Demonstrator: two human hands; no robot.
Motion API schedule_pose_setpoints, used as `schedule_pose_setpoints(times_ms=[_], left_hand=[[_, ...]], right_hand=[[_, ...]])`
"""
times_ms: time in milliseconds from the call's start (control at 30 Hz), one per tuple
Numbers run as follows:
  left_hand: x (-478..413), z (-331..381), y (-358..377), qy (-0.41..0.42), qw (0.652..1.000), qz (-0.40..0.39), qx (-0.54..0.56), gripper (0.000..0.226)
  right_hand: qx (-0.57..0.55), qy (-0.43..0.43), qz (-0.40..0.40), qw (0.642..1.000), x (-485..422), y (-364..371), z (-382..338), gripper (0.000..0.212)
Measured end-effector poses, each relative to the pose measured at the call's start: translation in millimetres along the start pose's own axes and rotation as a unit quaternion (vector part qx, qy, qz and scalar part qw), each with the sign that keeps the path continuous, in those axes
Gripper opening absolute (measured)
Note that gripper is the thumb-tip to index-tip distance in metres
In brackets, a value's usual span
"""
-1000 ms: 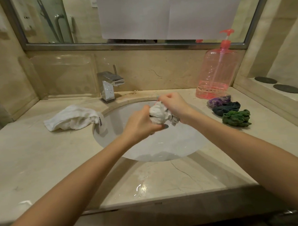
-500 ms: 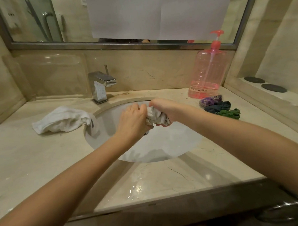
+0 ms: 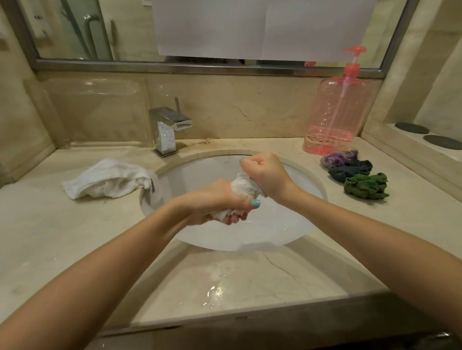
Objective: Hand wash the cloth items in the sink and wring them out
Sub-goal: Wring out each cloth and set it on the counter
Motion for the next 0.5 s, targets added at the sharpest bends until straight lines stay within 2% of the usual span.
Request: schedule_pose_setpoints(times_ms=[67,167,233,300,400,500], left_hand=[[2,-11,5,0.011,0.997,-0.026,0.073,0.053],[-3,-21,13,0.078,0.975,-0.060,0.197,0.072],[-9,-21,13,0.099,0.959,-0.092,0.250,0.075],[-13,-23,9,0.093,0.953,-0.103,0.269,0.074],[-13,-30,6,0.058,0.968,-0.061,0.236,0.076],[-16,-33,8,0.017,0.971,0.036,0.237,0.065]], right_hand=[[-0.024,0.001,-0.024,0.999,7,3,-1,0.038],[-0.040,-0.028,-0.041,0.998,4,1,-10,0.034],[-0.067,-0.043,-0.036,0.996,-1,0,-16,0.033],[-0.095,-0.050,-0.024,0.994,-3,1,-13,0.041],[-0.114,-0.048,-0.008,0.992,-4,12,5,0.066],[-0.117,-0.025,0.008,0.993,-13,16,19,0.069]])
Point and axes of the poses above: each hand's wrist, its own x-axis away from the middle knuckle, its own y-axis out of the palm, z = x × y, the point moved 2 cm from there along -x, towards the middle knuckle, and after that the axes turned 5 degrees about y, right-handed, at the moved point
